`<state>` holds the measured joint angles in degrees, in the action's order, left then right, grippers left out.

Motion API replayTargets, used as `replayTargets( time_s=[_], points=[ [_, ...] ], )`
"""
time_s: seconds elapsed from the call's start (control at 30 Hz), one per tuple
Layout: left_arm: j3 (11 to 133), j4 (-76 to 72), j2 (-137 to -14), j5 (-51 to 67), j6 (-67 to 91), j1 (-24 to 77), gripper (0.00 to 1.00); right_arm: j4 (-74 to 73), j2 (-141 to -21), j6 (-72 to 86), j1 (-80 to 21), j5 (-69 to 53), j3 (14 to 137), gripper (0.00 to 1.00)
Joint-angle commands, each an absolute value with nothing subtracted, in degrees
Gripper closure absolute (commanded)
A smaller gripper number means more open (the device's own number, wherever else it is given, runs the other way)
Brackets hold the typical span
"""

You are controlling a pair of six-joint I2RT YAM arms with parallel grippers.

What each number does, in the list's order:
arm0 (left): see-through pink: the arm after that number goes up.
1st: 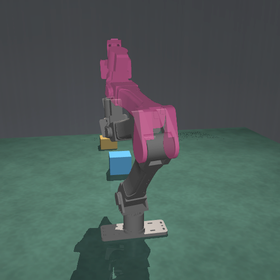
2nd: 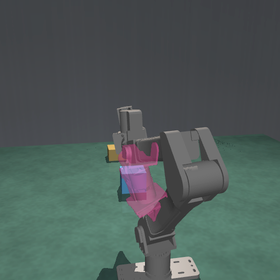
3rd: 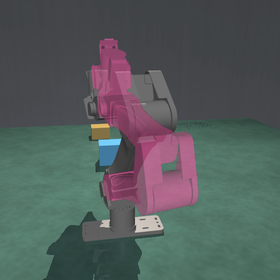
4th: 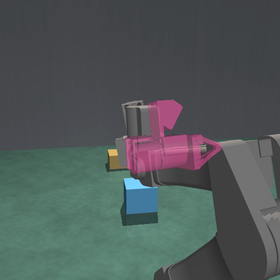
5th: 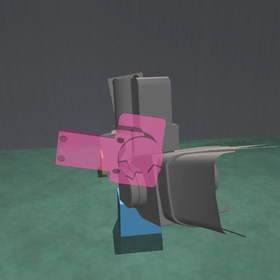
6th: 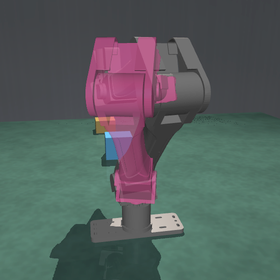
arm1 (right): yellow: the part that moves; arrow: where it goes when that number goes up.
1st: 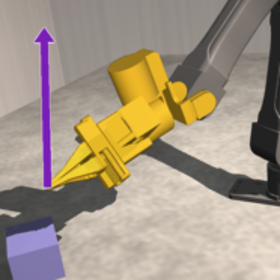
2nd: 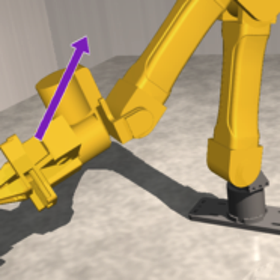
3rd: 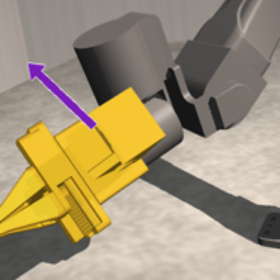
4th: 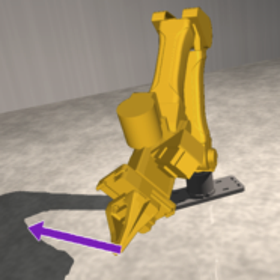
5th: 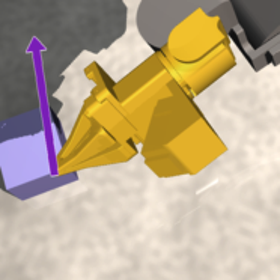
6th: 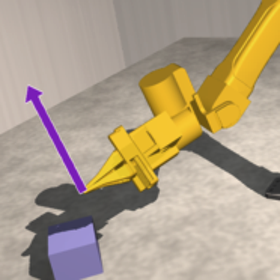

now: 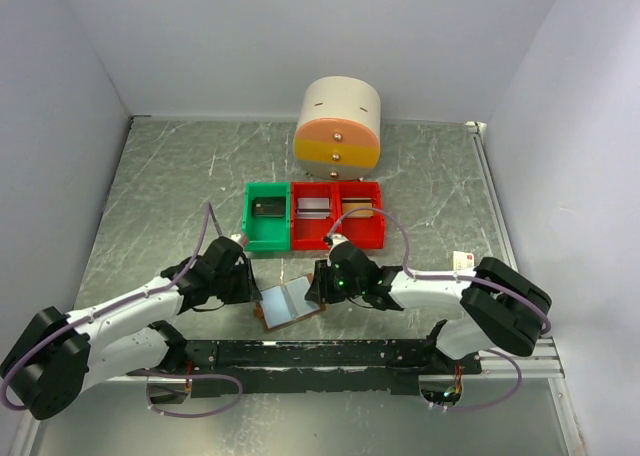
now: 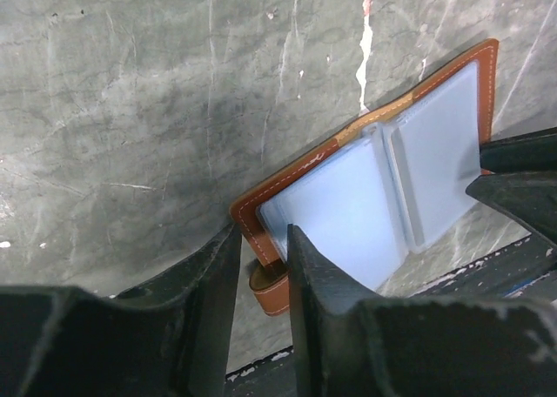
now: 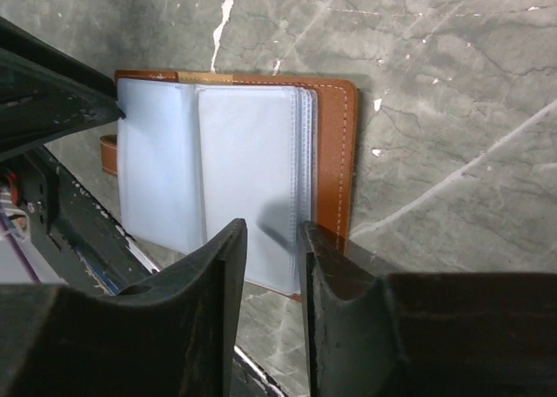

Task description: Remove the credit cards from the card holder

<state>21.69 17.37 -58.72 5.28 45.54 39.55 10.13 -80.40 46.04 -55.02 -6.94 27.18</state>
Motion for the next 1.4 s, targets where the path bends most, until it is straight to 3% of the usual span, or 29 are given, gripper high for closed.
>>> replayTargets(
  time_s=[0.0, 0.23, 0.47, 0.63, 1.0, 1.37],
  points=[
    [22.12, 13.33, -59.6, 8.62, 44.79, 40.17, 0.63, 14.79, -81.47, 47.29, -55.04, -9.19, 26.32, 0.71],
    [21.33, 12.71, -59.47, 8.4, 45.26, 40.5, 0.65, 21.4, -81.01, 49.04, -55.26, -13.66, 26.41, 0.78],
    [21.05, 13.24, -58.66, 7.68, 45.4, 40.51, 0.66, 22.15, -81.34, 48.08, -55.93, -15.97, 27.97, 0.96],
    [21.05, 13.19, -58.7, 7.59, 45.44, 40.6, 0.66, 23.02, -81.45, 48.27, -56.54, -16.53, 28.61, 1.0],
    [21.62, 13.73, -58.28, 7.28, 45.44, 40.59, 0.68, 17.14, -81.02, 47.46, -57.27, -12.61, 30.26, 0.78],
    [21.97, 13.58, -58.33, 7.56, 45.53, 40.58, 0.68, 18.46, -79.87, 47.1, -58.11, -14.95, 30.63, 0.67]
  ],
)
